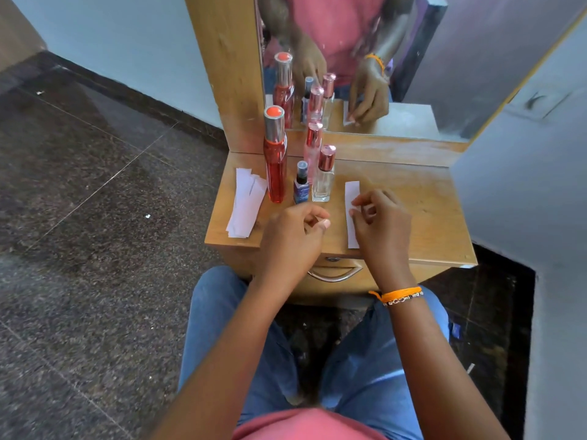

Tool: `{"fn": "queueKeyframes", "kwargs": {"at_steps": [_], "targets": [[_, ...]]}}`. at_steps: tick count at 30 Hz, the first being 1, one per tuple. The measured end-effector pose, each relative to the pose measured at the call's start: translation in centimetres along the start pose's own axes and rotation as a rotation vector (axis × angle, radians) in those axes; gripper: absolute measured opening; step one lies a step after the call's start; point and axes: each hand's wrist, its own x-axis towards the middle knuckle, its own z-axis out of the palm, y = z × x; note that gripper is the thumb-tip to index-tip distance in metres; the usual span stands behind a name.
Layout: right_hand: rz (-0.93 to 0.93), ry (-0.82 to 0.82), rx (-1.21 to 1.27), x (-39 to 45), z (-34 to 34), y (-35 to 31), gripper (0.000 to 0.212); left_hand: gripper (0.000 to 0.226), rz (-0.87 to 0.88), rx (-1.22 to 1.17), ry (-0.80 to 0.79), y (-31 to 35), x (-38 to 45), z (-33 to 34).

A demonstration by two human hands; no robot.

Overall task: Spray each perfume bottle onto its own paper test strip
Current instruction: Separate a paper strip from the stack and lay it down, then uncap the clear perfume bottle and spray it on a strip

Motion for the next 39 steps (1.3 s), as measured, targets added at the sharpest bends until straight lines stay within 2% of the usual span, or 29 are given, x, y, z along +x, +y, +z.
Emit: {"fn": "queueKeyframes", "kwargs": {"at_steps": [4, 6, 9, 12, 16, 20, 22, 25, 28, 31, 33, 36, 39], "targets": [[-0.051, 0.031, 0.034, 0.5, -0.1, -0.8, 0.033, 0.013, 0.002, -0.040, 0.085, 0.0, 0.0, -0.1], [-0.088, -0.057, 0.189, 1.0, 0.2, -1.6, 0.043, 0.014, 0.009, -0.061, 0.089, 0.1, 0.0, -0.1], [-0.092, -0.172, 0.297, 1.8, 0.9, -2.6, 0.054, 0.015, 0.016, -0.082, 0.084, 0.1, -0.1, -0.3], [-0.063, -0.200, 0.364, 2.3, 1.4, -3.1, 0.049, 0.017, 0.016, -0.088, 0.080, 0.0, -0.2, -0.5], [-0.028, -0.130, 0.389, 2.2, 1.1, -2.6, 0.038, 0.017, 0.031, -0.130, 0.075, 0.4, -0.5, -0.7], [-0.030, -0.129, 0.591, 1.0, -1.1, -1.9, 0.039, 0.005, 0.080, -0.290, 0.103, 1.7, -0.7, -0.5], [-0.077, -0.179, 0.637, 0.3, -2.3, -1.9, 0.039, 0.013, 0.097, -0.378, 0.114, 2.6, -0.8, -0.3], [-0.104, -0.239, 0.692, -0.7, -3.1, -1.9, 0.041, 0.022, 0.128, -0.397, -0.006, 3.5, -0.8, -0.3], [-0.073, -0.236, 0.655, -1.1, -4.0, -1.8, 0.044, 0.018, 0.125, -0.412, -0.087, 3.4, -0.9, -0.6], [-0.066, -0.187, 0.556, -0.6, -5.3, -2.0, 0.031, 0.019, 0.106, -0.353, -0.077, 2.8, -0.9, -0.8], [-0.031, -0.173, 0.684, -0.3, -5.9, -3.1, 0.025, 0.021, 0.119, -0.309, -0.057, 2.8, -1.1, -0.6], [0.027, -0.238, 0.948, -0.4, -5.8, -5.6, 0.023, 0.023, 0.180, -0.277, -0.017, 3.4, -1.4, -0.2], [0.026, -0.229, 1.023, -0.2, -5.6, -7.2, 0.023, 0.023, 0.236, -0.307, -0.048, 3.7, -1.7, -0.2]]}}
